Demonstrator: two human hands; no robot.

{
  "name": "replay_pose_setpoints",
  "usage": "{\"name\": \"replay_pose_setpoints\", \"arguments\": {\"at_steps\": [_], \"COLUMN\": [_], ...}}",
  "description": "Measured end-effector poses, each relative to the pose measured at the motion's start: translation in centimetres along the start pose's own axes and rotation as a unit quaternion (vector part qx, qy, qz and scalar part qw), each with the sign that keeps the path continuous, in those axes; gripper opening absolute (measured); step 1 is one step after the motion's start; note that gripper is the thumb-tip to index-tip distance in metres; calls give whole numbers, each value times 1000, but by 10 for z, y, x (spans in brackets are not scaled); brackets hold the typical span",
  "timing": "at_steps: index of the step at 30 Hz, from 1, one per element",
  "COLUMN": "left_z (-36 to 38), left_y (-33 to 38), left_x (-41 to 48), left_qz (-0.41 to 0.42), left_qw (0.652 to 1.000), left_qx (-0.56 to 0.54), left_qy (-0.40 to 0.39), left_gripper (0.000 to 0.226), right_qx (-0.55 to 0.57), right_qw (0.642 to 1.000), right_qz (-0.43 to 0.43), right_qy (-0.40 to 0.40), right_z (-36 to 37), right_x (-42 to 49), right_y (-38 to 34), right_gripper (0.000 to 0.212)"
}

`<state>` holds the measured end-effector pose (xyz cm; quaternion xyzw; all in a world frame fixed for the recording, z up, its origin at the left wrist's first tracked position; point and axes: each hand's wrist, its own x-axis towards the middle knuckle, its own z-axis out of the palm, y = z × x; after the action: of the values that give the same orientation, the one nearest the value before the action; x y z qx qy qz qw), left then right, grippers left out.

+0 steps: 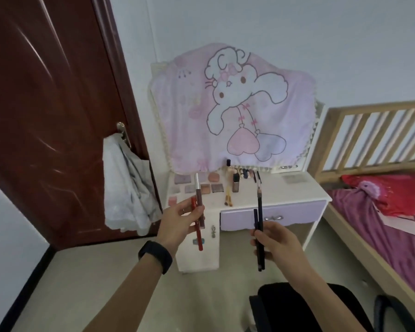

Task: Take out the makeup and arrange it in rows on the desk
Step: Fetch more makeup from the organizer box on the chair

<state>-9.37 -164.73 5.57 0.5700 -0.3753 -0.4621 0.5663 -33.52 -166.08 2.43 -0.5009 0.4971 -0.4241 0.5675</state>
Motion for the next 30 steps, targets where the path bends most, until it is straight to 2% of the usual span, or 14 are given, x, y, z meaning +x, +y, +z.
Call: {"name": "replay_pose_setpoints", "arguments": {"at_steps": [6,18,30], "left_z": [22,98,162], "left_y": [-16,-38,-85], "left_x": [128,340,516], "left_qz": [-46,-128,-228], "left_qw": [997,982,952], "left_qx": [-1,24,59], "left_qy": [-68,-134,-197], "left_gripper": [20,18,13], "right_qx": [33,19,-84], "right_qw": [997,980,950], "right_qz": [36,126,227], "right_qy": [55,150,198], "right_z": [-3,-42,-64], "right_x": [105,306,482], "right_y": [24,63,116], "right_gripper": [10,14,6]}}
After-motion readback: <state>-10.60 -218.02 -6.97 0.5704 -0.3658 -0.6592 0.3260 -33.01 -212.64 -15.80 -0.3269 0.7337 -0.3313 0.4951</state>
